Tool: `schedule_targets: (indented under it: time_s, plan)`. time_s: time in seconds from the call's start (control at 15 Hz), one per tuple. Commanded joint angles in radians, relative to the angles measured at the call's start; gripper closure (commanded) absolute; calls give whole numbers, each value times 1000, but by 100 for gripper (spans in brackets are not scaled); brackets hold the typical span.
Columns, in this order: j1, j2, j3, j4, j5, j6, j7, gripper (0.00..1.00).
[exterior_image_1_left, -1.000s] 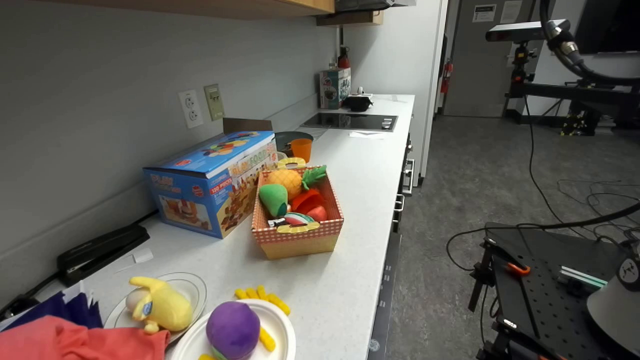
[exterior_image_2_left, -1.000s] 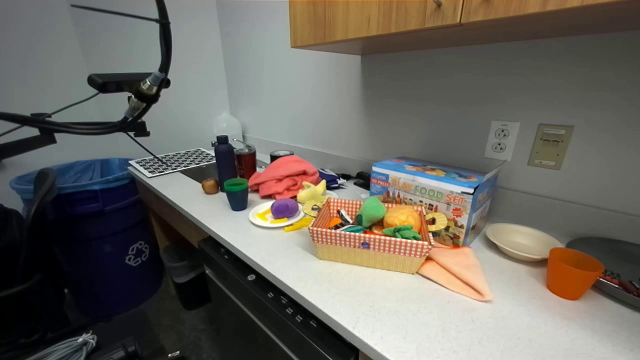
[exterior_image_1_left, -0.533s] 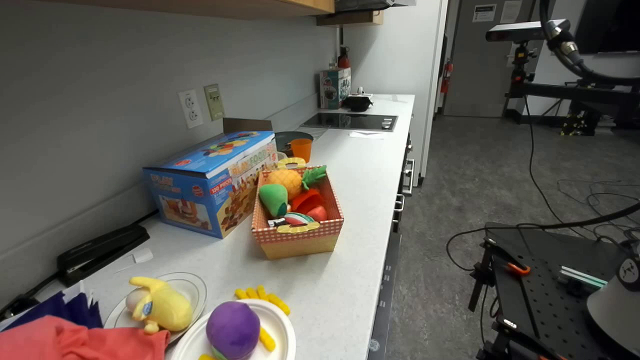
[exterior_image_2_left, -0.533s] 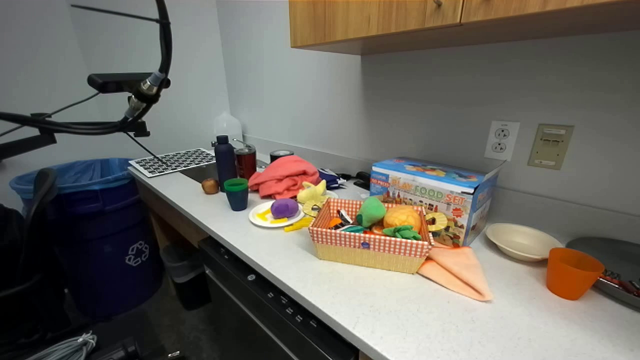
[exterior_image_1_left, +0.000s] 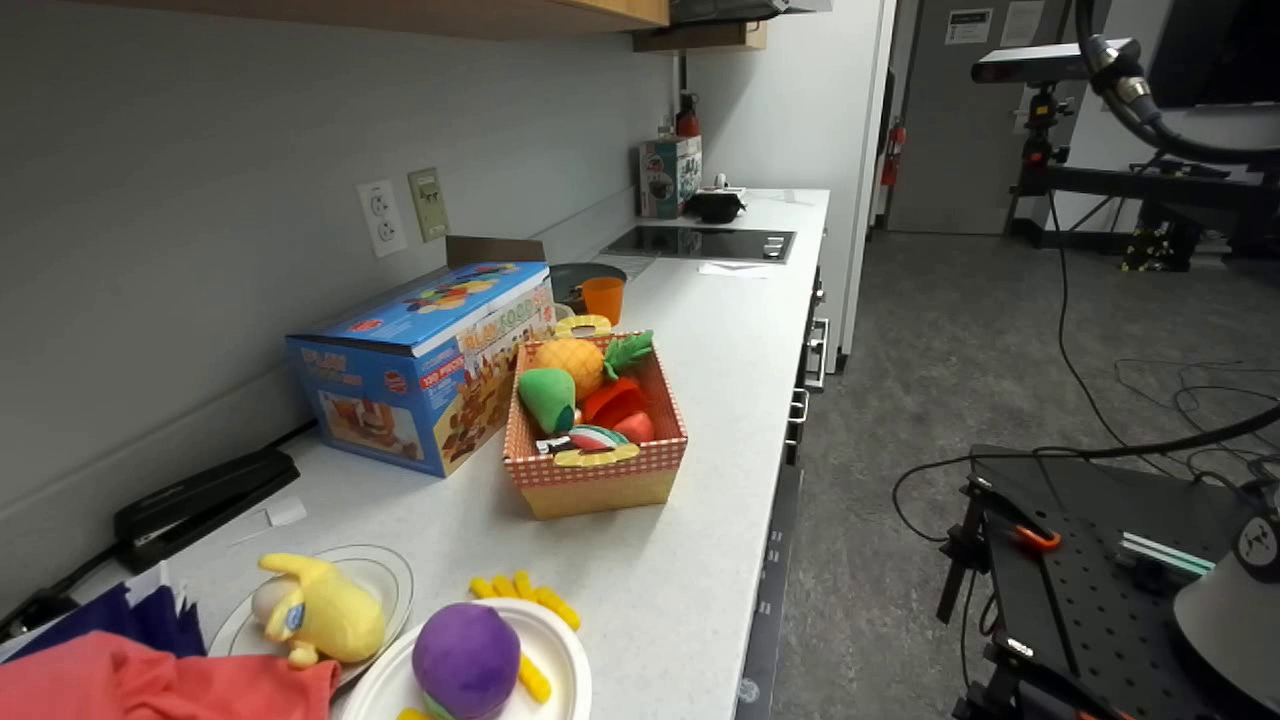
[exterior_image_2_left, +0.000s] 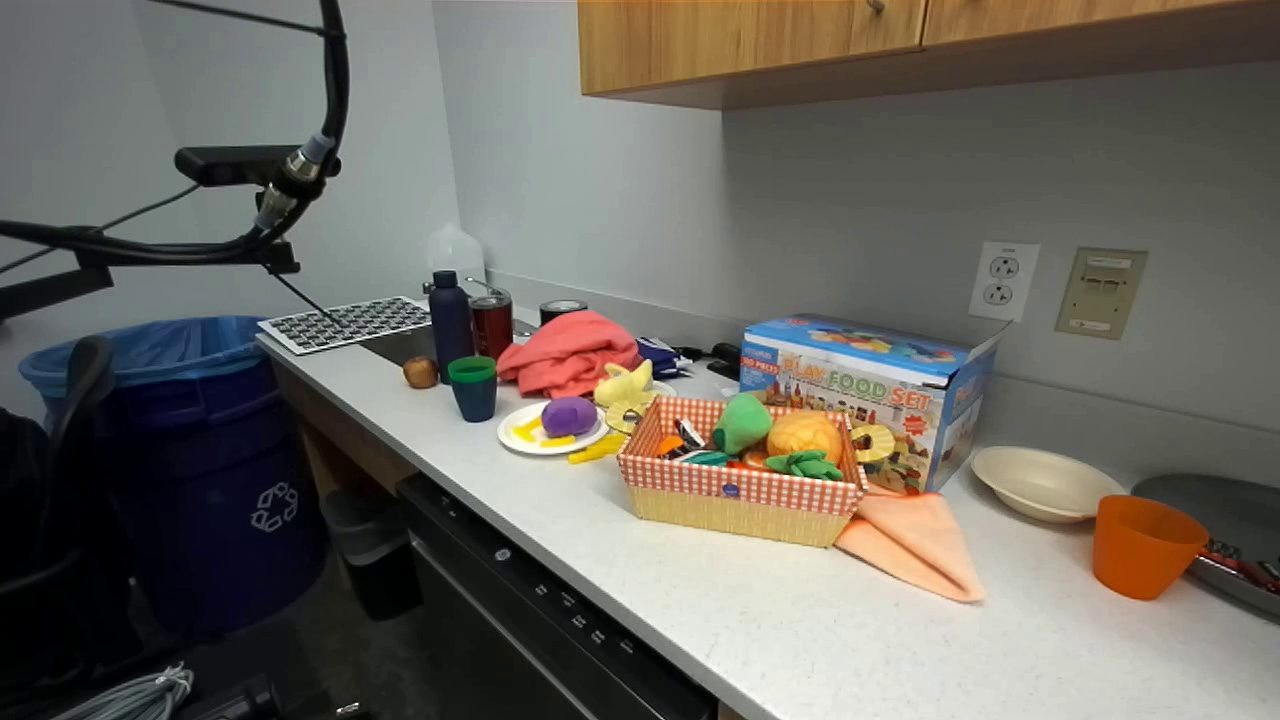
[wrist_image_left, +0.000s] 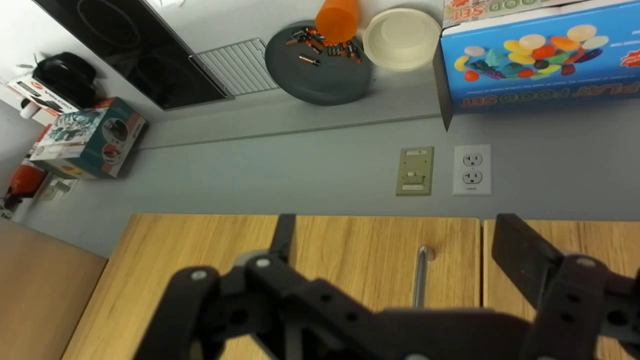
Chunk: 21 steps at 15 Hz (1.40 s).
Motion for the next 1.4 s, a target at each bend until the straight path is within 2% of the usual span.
schedule_targets:
  time_s: [0.0,0.2,0.87,1.33]
  plan:
    - [0,42,-9,34,7,62,-8,0]
    - [-2,42,-10,20,6,94,-3,0]
    - [-1,36,-4,5,2,79,-3,0]
    - [2,39,-4,-6,37,116,67,0]
